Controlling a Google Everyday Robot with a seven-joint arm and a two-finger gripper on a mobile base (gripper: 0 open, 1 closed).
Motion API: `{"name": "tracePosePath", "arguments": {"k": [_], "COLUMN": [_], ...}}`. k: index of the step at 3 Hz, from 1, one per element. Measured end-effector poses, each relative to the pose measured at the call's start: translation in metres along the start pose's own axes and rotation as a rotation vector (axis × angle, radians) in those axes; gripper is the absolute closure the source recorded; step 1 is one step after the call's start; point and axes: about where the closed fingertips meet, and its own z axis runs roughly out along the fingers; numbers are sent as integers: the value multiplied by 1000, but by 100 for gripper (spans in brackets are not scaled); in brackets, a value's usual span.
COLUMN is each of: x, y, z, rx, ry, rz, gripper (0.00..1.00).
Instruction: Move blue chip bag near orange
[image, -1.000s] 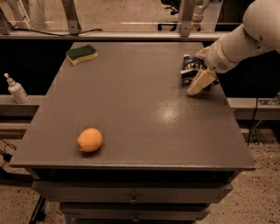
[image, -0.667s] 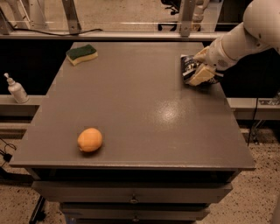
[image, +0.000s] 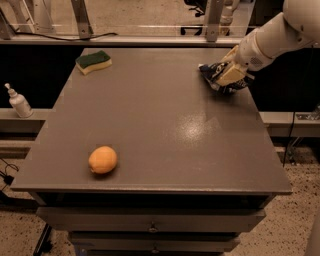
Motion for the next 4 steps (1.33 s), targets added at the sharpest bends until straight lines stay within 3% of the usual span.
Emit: {"name": "tracePosePath", "arguments": {"k": [1, 3, 4], "x": [-27, -110, -110], "y": [23, 126, 125], "z": [-19, -64, -64], "rx": [-40, -167, -167], "ry": [-48, -227, -227], "rz": [17, -77, -77], "gripper": [100, 100, 100]}}
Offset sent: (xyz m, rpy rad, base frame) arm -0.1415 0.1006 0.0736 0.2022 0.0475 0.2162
